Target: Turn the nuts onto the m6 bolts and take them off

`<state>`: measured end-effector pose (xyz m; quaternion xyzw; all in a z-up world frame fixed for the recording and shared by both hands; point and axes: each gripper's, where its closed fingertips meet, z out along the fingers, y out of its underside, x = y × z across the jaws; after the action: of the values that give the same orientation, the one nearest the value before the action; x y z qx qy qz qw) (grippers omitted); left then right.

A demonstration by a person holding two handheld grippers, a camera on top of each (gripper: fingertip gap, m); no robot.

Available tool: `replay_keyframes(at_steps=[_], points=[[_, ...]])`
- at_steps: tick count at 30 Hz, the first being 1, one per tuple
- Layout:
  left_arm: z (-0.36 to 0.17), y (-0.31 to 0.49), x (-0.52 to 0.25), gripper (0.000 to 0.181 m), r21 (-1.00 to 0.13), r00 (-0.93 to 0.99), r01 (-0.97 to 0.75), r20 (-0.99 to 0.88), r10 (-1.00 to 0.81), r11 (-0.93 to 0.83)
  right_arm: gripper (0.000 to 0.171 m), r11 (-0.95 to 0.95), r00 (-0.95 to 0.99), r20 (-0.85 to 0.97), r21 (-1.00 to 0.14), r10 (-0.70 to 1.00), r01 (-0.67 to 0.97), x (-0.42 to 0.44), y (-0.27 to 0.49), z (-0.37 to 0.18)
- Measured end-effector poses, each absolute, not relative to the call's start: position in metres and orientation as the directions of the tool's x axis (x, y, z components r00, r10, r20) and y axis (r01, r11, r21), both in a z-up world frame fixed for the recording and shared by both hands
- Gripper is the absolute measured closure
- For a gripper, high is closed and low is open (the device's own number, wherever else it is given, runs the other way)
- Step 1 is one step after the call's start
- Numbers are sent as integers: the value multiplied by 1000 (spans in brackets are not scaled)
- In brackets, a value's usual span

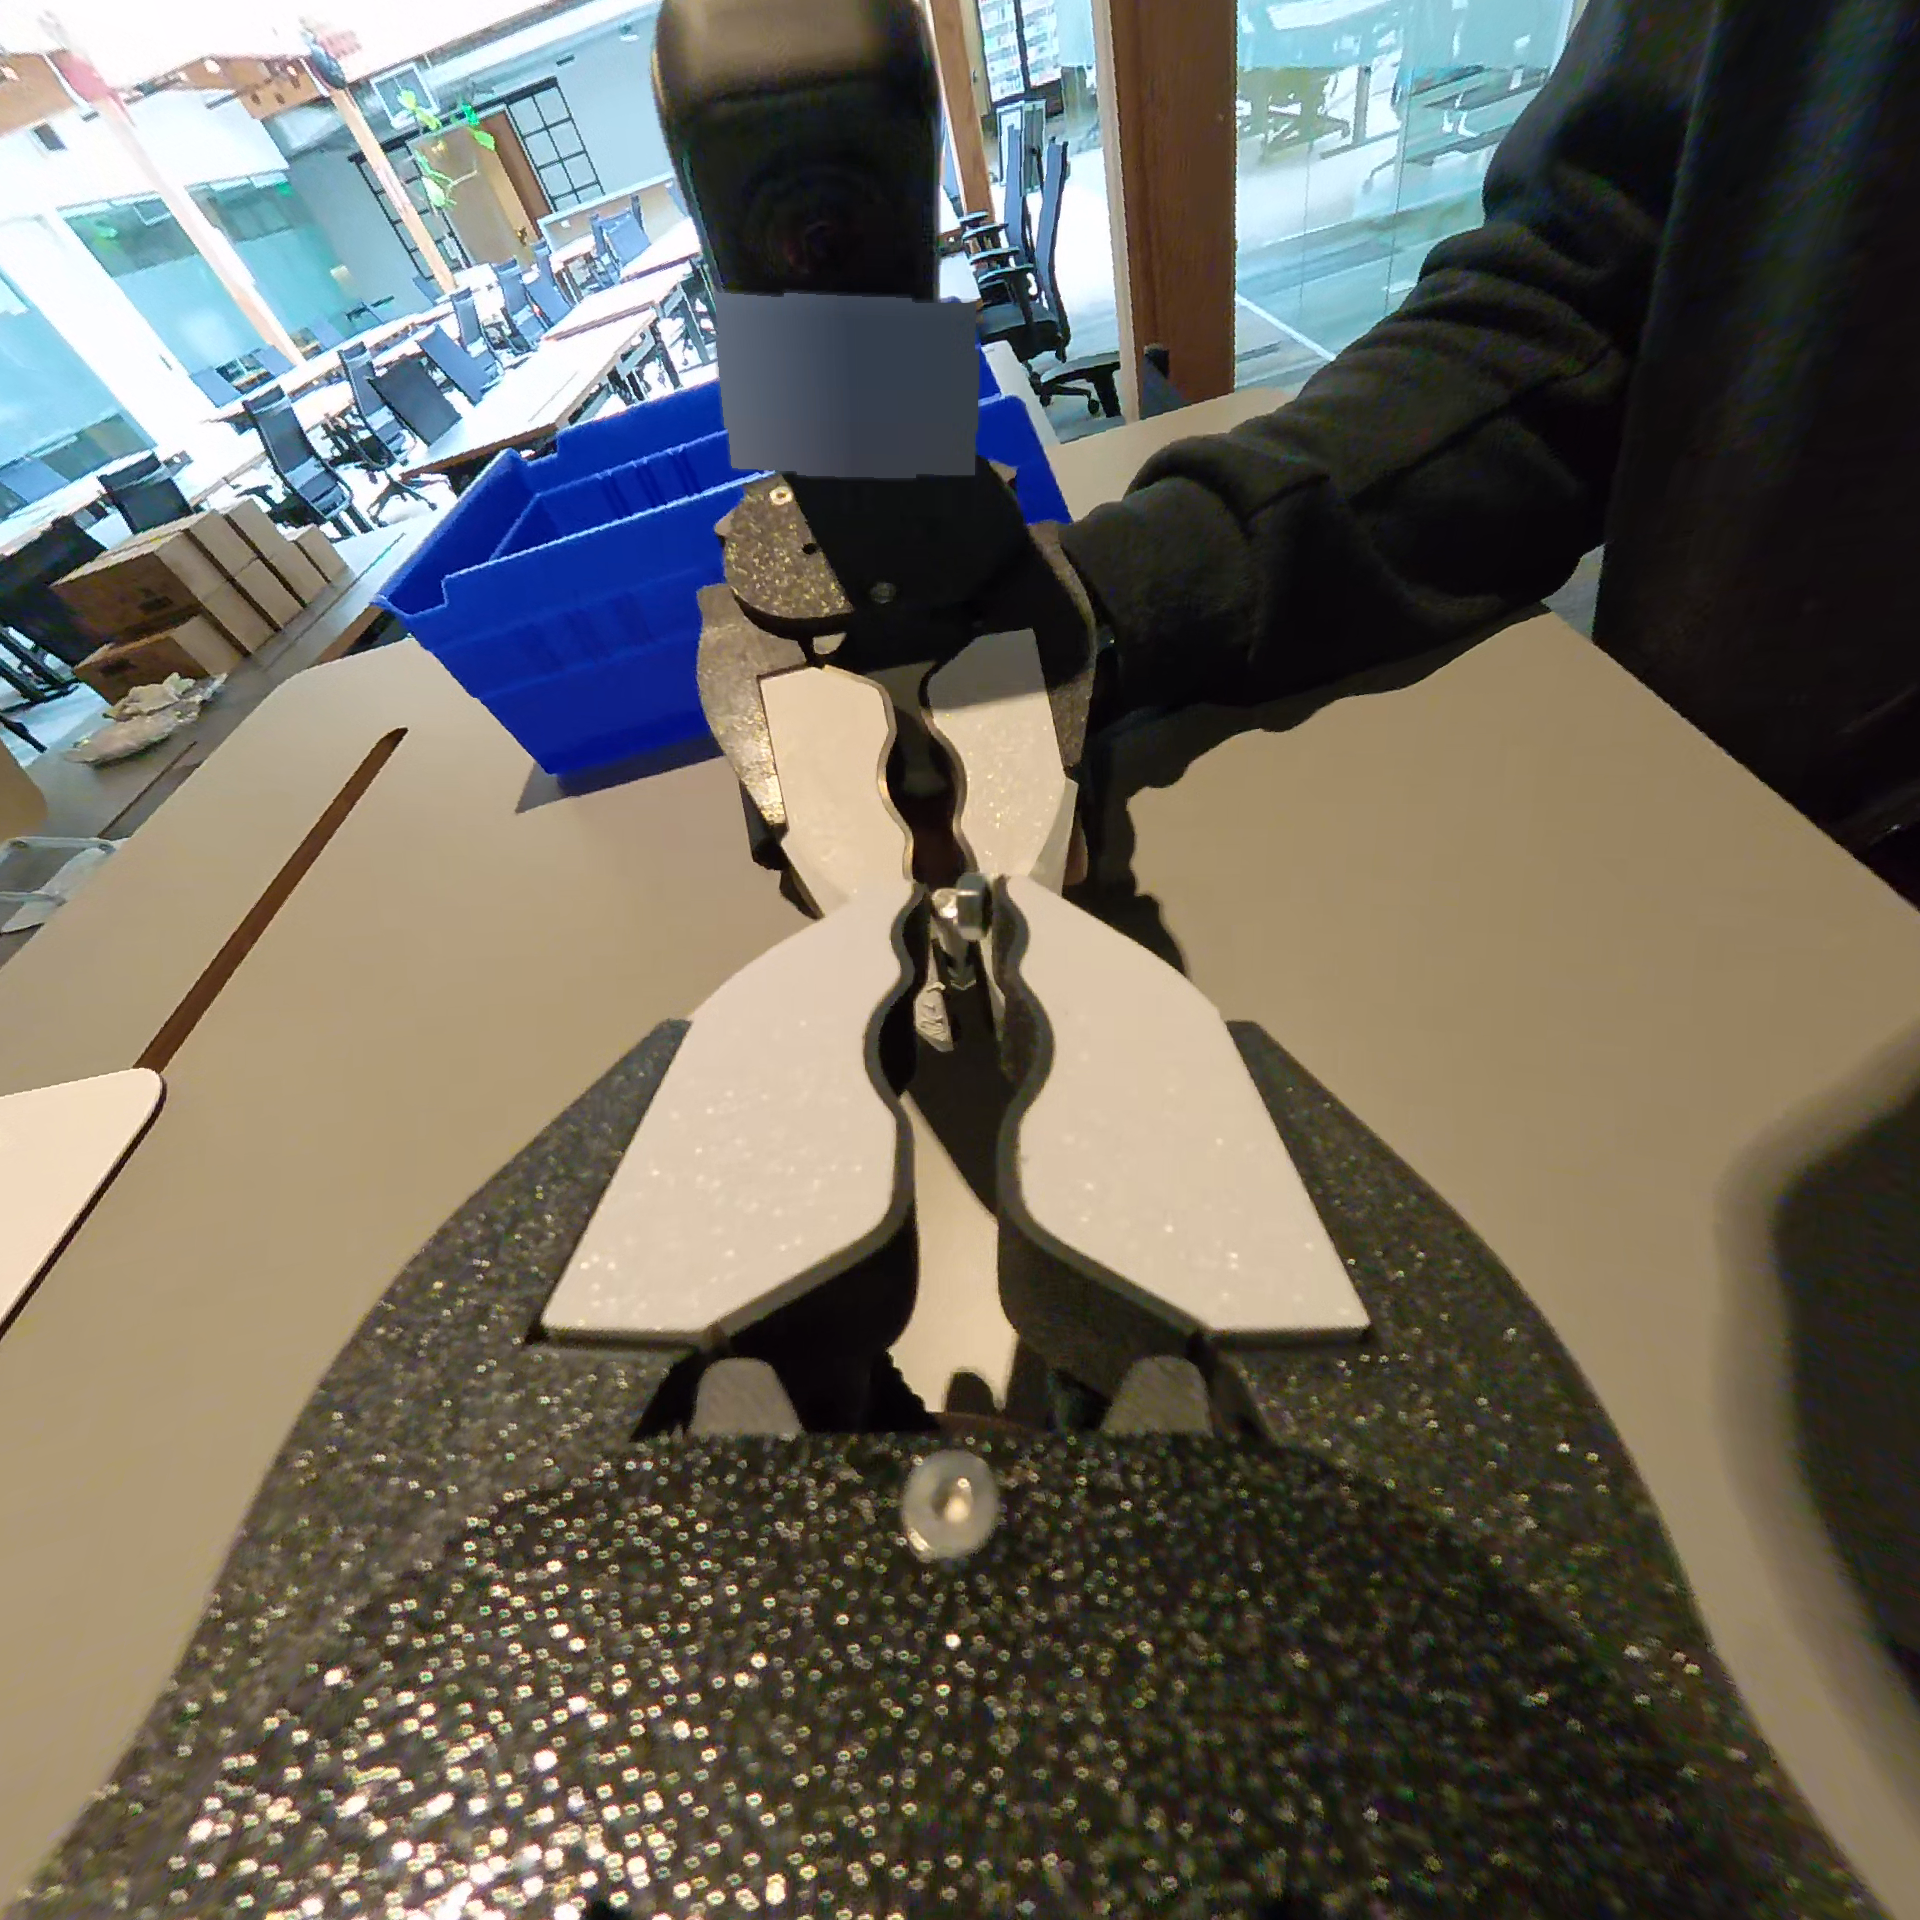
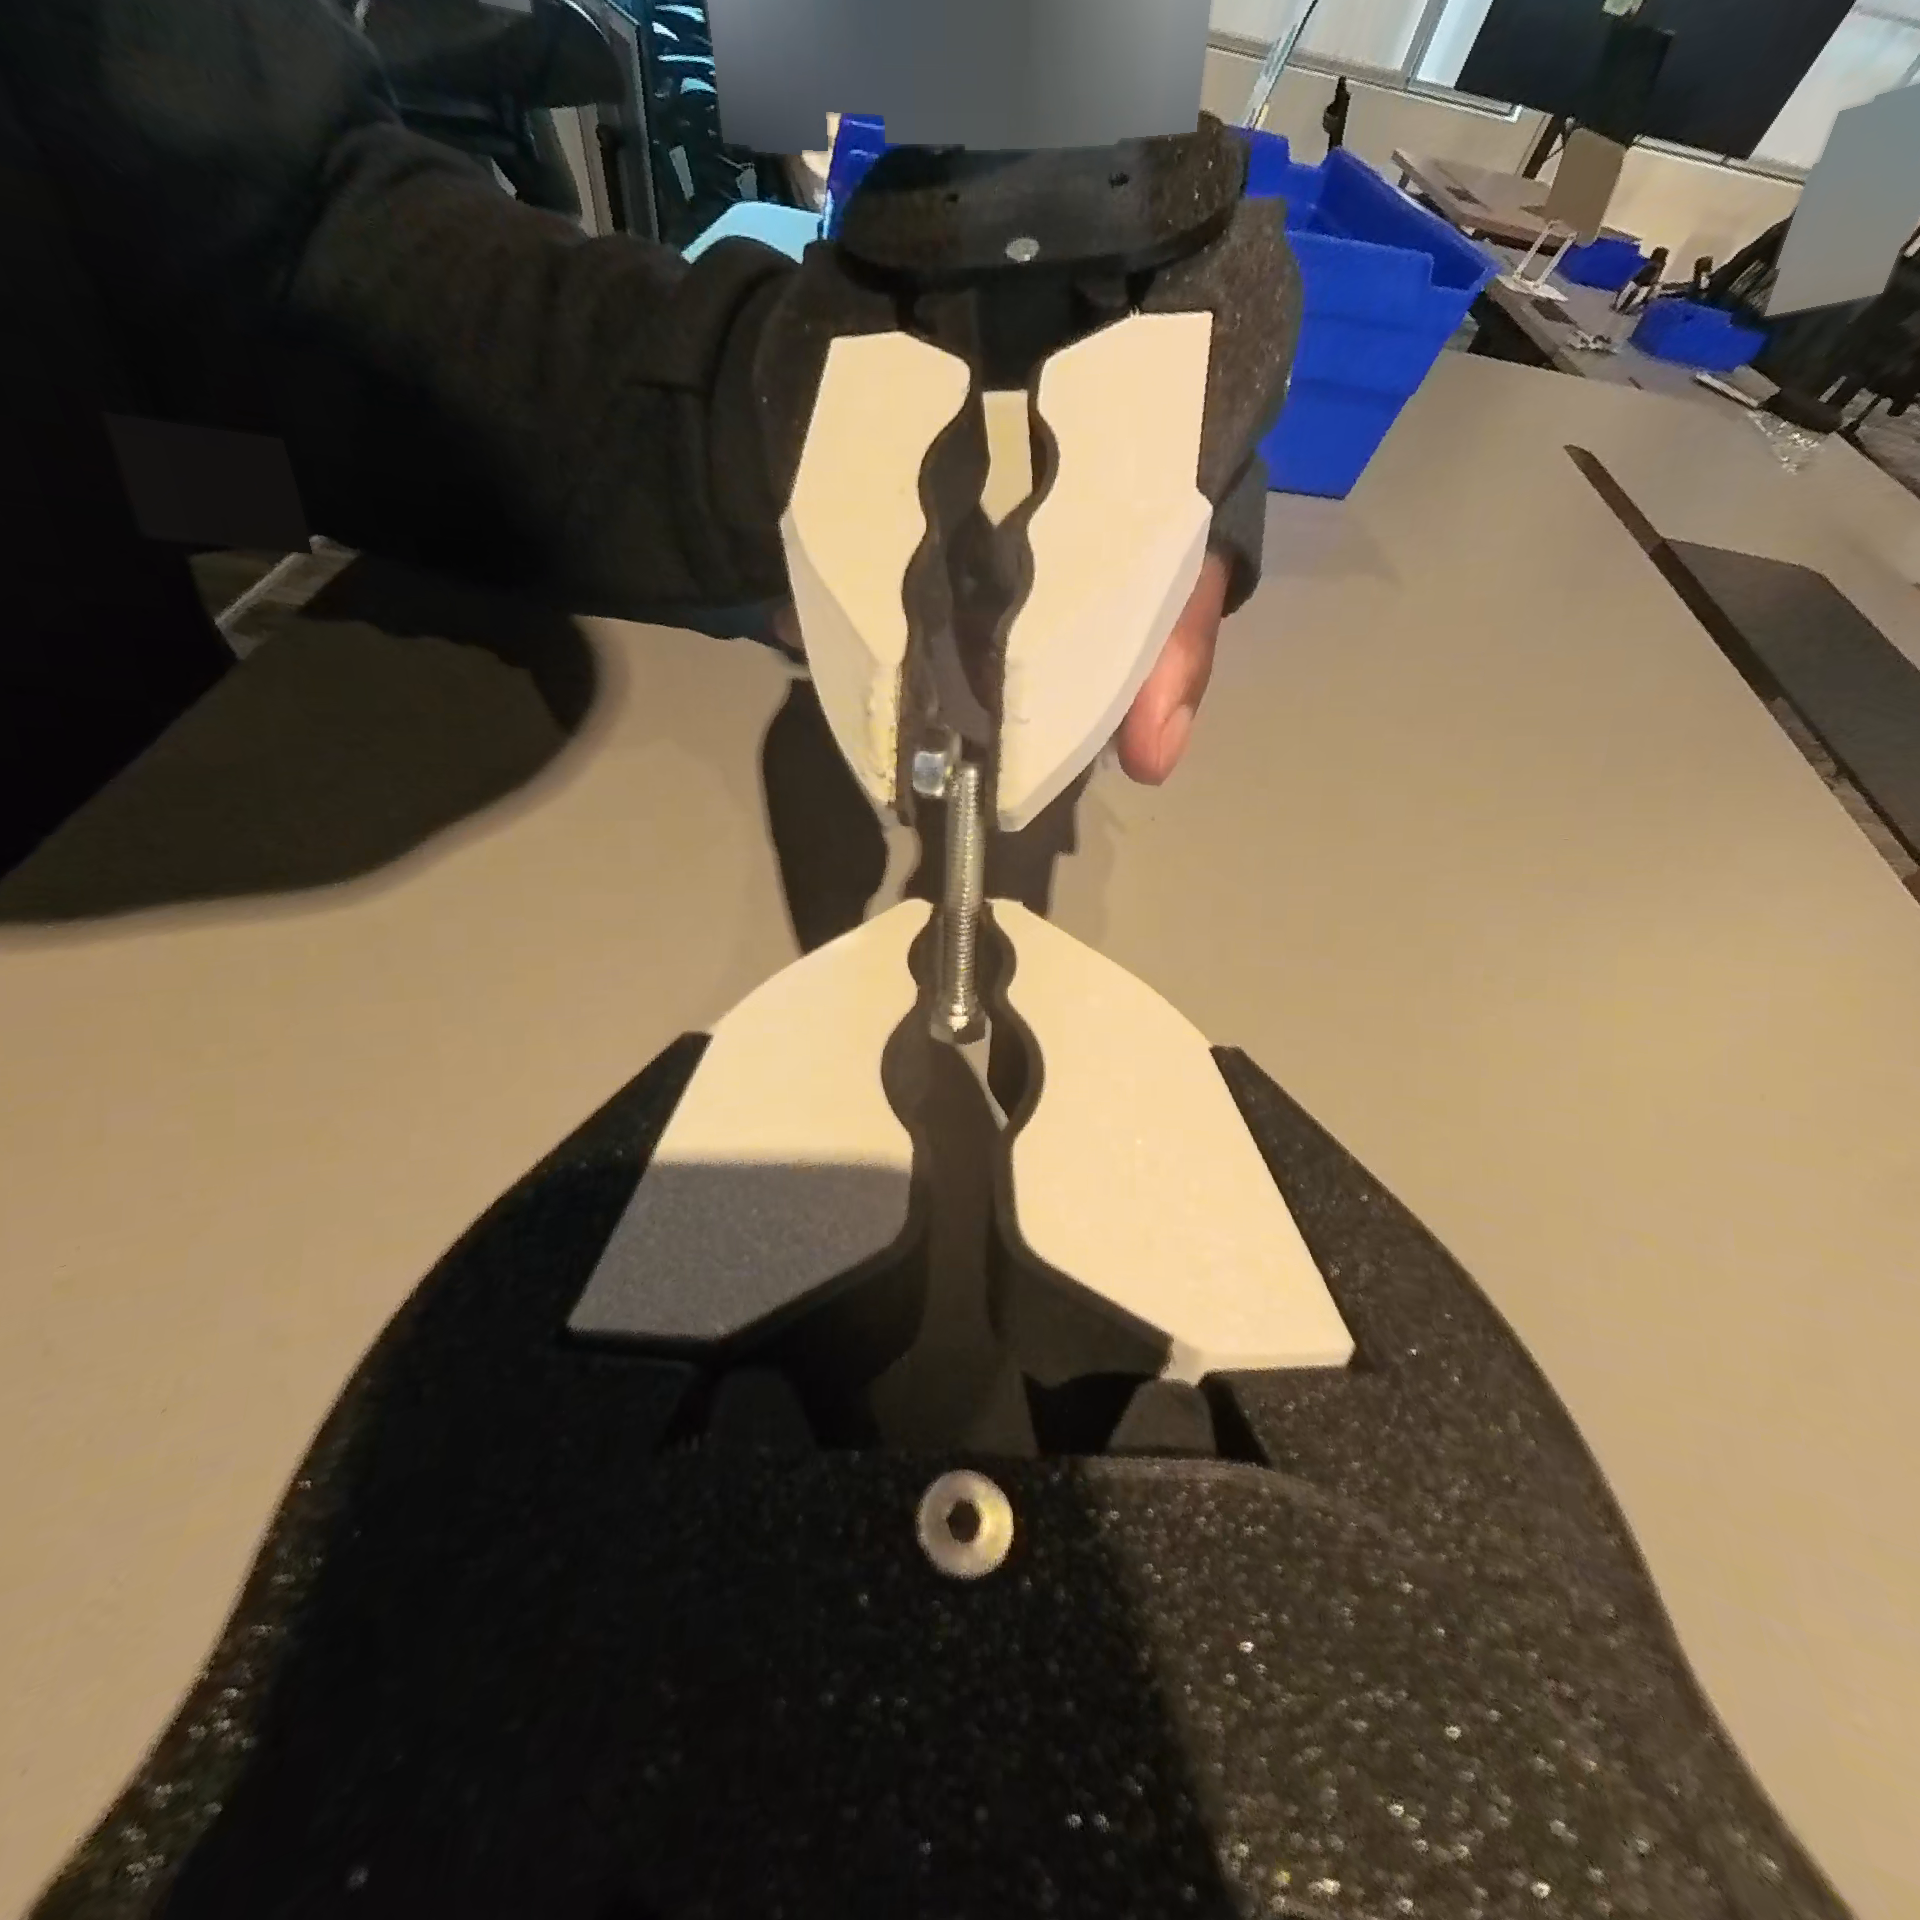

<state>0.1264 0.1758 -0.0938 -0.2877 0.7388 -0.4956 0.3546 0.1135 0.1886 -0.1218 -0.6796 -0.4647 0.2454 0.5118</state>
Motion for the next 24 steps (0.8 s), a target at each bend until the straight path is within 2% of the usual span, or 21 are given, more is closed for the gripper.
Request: replay_keyframes(at_steps=[24], points=[[-87, 177, 123, 171, -960, -596, -70, -176, -784, 269, 166, -54, 432, 117, -930, 894, 365, 112, 186, -123]])
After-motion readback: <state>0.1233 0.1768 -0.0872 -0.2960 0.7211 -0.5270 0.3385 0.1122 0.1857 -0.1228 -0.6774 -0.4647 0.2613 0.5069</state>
